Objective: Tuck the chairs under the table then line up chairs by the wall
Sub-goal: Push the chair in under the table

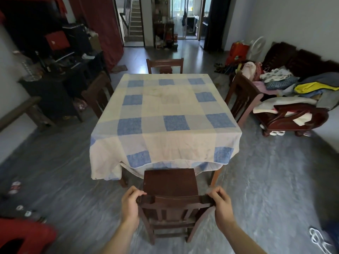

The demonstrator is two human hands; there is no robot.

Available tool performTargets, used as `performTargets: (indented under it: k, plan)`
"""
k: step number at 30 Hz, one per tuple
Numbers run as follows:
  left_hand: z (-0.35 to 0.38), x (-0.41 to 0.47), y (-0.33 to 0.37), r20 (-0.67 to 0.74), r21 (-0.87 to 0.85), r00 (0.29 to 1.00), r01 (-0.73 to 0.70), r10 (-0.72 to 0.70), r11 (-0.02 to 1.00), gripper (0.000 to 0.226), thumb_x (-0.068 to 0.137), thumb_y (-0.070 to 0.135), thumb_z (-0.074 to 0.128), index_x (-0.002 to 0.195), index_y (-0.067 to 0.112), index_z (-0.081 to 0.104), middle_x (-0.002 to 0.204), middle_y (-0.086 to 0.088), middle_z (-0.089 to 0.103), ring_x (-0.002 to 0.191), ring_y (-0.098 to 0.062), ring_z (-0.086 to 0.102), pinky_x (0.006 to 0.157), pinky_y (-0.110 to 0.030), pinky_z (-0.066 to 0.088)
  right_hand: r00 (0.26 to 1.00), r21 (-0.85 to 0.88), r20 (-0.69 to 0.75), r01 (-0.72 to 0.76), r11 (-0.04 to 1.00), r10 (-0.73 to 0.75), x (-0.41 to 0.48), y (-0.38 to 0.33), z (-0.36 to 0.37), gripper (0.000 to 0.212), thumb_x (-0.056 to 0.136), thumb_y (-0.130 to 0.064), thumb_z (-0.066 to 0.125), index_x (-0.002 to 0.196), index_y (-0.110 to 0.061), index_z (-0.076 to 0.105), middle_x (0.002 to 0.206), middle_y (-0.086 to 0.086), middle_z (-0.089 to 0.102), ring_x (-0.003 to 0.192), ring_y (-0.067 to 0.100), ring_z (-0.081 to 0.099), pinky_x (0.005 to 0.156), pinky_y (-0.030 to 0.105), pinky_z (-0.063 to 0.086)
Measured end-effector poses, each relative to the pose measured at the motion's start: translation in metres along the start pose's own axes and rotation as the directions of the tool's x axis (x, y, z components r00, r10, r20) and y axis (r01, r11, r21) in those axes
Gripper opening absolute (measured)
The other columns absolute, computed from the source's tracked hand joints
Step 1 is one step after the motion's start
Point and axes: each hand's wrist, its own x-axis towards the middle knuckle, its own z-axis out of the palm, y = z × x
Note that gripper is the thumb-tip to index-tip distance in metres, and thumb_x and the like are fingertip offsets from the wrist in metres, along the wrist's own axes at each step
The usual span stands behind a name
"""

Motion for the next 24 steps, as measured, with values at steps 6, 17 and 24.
performTargets:
  k: [6,17,24]
  plan:
    - [-0.009,-0.004,0.005,0.106,0.114,0.994,-0.010,-0.002,0.993,0.020,0.088,-0.004,0.059,0.069,0.002,0.052,0.078,-0.019,0.051,0.069,-0.026,0.048,0.063,-0.033,0.036,0.995,-0.081,0.093,-0.025,0.996,0.033,-0.005,-0.015,-0.007,0.032,0.091,0.006,0.062,0.064,-0.012,0.063,0.068,0.006,0.065,0.066,0.012,0.063,0.063,0.015,0.050]
    - [0.088,-0.012,0.134,0.488,0.053,0.851,-0.251,0.195,0.966,0.018,0.099,0.011,0.057,0.107,0.009,0.073,0.104,-0.009,0.080,0.101,-0.022,0.075,0.088,-0.034,0.053,0.960,0.067,0.176,0.209,0.976,-0.218,0.022,-0.151,-0.014,0.020,0.101,-0.009,0.055,0.112,-0.001,0.070,0.116,0.020,0.076,0.109,0.033,0.071,0.104,0.050,0.049]
    - [0.265,-0.069,0.187,0.765,-0.177,0.595,-0.175,0.247,0.969,0.042,0.100,0.039,0.044,0.127,0.017,0.067,0.125,-0.009,0.075,0.116,-0.027,0.070,0.091,-0.039,0.054,0.906,0.190,0.016,0.413,0.891,-0.423,0.004,-0.282,-0.094,0.042,0.096,-0.033,0.052,0.130,-0.012,0.064,0.130,0.015,0.071,0.119,0.028,0.067,0.100,0.038,0.052]
